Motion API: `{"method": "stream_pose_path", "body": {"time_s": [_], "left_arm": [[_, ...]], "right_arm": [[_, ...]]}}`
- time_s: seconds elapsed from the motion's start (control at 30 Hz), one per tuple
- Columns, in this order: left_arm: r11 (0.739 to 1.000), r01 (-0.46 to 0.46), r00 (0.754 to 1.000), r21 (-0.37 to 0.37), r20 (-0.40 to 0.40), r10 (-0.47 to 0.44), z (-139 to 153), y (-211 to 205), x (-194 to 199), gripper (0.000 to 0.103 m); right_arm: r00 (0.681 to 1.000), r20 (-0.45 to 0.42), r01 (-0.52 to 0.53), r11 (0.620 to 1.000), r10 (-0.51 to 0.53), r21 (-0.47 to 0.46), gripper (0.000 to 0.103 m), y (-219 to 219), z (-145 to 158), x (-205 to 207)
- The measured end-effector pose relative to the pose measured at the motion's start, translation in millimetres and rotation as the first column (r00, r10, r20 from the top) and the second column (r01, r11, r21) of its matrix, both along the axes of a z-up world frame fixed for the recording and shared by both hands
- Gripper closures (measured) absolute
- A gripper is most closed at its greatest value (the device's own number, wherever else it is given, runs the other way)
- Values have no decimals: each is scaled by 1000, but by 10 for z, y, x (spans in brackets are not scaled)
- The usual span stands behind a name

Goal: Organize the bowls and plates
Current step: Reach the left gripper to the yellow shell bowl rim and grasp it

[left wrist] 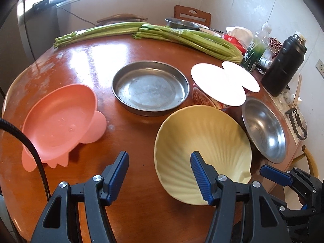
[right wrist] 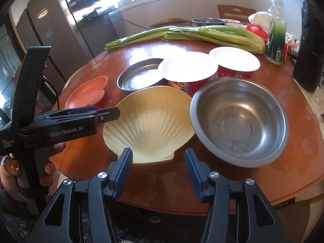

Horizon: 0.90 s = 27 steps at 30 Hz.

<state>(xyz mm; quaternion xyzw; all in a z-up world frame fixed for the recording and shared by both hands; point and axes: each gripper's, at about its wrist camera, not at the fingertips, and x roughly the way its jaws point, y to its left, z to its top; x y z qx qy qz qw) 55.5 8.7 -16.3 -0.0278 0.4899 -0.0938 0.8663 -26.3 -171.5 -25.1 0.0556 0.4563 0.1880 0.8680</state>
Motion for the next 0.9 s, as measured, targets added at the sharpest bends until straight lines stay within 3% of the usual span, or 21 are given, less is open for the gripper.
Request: {"method": "stream_pose_path", "body": {"time_s": [0.57,0.9], "left_arm": [[999,27,999,-19,-26,-28,-163,-27,112,40],[998,61,998,-21,-31,-61,-212,-130,84,40]], "right_arm": [[998,-61,18,1000,-19,-22,47,136,-256,285],[999,-25,-25,998,24,-60,46,248,-252,273]]}}
